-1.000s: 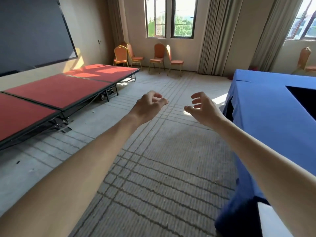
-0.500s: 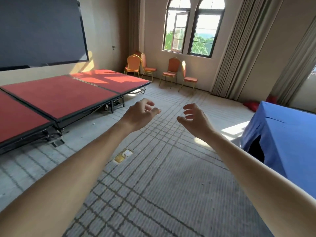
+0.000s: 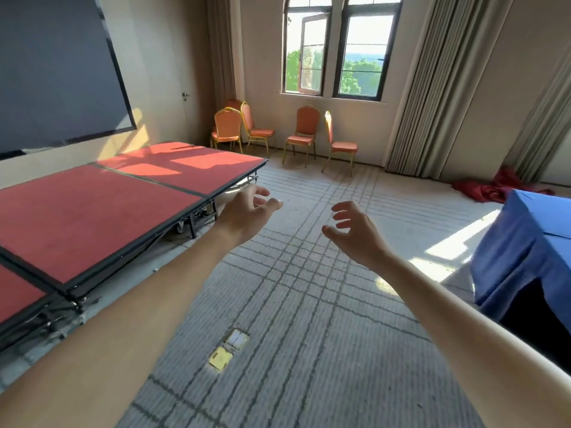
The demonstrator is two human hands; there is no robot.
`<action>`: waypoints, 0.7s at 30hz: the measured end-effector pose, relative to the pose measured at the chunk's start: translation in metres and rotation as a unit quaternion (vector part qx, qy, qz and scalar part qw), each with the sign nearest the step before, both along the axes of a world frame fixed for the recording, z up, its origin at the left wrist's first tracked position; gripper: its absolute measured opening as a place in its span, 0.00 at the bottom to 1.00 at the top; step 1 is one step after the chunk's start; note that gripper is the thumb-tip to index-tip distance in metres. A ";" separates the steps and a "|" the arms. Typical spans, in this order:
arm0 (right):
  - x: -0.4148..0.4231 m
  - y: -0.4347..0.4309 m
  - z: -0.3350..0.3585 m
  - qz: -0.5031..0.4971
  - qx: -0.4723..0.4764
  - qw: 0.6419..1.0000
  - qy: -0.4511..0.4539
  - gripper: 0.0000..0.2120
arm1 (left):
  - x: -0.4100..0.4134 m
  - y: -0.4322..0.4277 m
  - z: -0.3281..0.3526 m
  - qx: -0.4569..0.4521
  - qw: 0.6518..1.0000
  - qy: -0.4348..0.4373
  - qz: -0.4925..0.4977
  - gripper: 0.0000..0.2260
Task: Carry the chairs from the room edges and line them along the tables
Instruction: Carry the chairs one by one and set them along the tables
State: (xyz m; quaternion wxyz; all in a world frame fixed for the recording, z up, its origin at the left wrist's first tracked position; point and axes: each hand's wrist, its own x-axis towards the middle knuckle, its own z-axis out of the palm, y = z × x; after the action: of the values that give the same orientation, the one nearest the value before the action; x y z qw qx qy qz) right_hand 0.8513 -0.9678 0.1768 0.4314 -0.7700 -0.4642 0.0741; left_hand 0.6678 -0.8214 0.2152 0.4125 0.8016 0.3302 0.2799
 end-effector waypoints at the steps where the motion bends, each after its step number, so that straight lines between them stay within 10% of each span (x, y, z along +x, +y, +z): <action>1: 0.017 0.021 -0.003 -0.004 0.001 1.000 0.009 0.20 | 0.019 0.025 -0.004 0.000 1.000 -0.005 -0.002 0.19; 21: 0.407 0.524 -0.001 0.027 0.020 0.999 0.021 0.19 | 0.406 0.524 -0.006 0.014 0.999 0.011 0.034 0.16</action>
State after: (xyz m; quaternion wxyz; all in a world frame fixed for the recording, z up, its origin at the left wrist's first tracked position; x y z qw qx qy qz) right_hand 1.2582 -0.4440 0.1757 0.4541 -0.7467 -0.4771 0.0926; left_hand 1.0741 -0.2978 0.2089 0.3882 0.7985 0.3576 0.2895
